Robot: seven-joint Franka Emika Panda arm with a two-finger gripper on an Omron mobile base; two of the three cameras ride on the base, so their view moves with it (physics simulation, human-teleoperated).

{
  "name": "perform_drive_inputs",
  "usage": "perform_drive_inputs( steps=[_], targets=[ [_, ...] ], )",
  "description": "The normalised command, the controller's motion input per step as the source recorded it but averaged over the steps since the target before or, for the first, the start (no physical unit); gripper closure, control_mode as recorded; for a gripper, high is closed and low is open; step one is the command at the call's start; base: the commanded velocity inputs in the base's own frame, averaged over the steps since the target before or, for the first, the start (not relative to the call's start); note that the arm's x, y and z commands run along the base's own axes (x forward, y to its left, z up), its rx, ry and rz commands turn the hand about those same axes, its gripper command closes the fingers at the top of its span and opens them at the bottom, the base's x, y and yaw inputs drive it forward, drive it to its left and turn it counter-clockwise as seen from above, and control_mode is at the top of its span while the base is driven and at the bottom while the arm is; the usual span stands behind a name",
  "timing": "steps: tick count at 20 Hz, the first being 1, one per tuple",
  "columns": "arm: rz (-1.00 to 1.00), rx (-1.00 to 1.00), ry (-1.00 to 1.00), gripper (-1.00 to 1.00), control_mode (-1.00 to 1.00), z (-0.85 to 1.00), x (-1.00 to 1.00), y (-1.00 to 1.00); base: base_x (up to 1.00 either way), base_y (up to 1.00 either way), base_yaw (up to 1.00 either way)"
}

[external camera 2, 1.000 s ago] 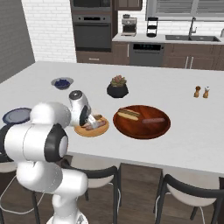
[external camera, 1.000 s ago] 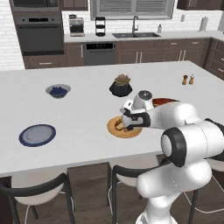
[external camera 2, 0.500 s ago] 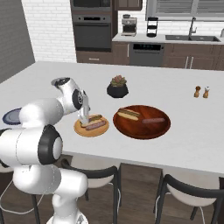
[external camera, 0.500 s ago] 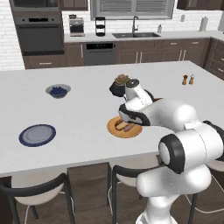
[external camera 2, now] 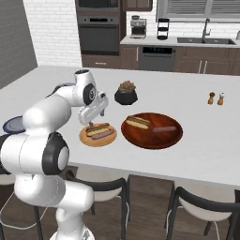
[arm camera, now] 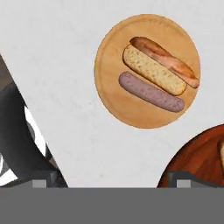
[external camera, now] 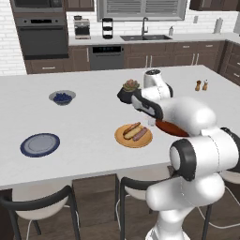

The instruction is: Place one bun and one sausage from the bowl on each plate.

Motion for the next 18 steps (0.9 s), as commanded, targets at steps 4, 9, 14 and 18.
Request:
perform_drive_inputs(
  steps=[4, 9, 14, 18],
  targets=[
    [-0.97, 0.23, 0.00, -1.00, -1.00, 0.00, 0.00, 0.00, 0.00, 0.00, 0.00],
    [-0.97, 0.19, 0.00, -1.00, -1.00, 0.00, 0.00, 0.00, 0.00, 0.00, 0.00],
    [-0.93, 0.06, -0.01, -1.00, -1.00, 0.00, 0.00, -0.03, 0.00, 0.00, 0.00],
    [-0.89, 0.00, 0.03, -1.00, -1.00, 0.00, 0.00, -0.32, 0.00, 0.00, 0.00]
  ],
)
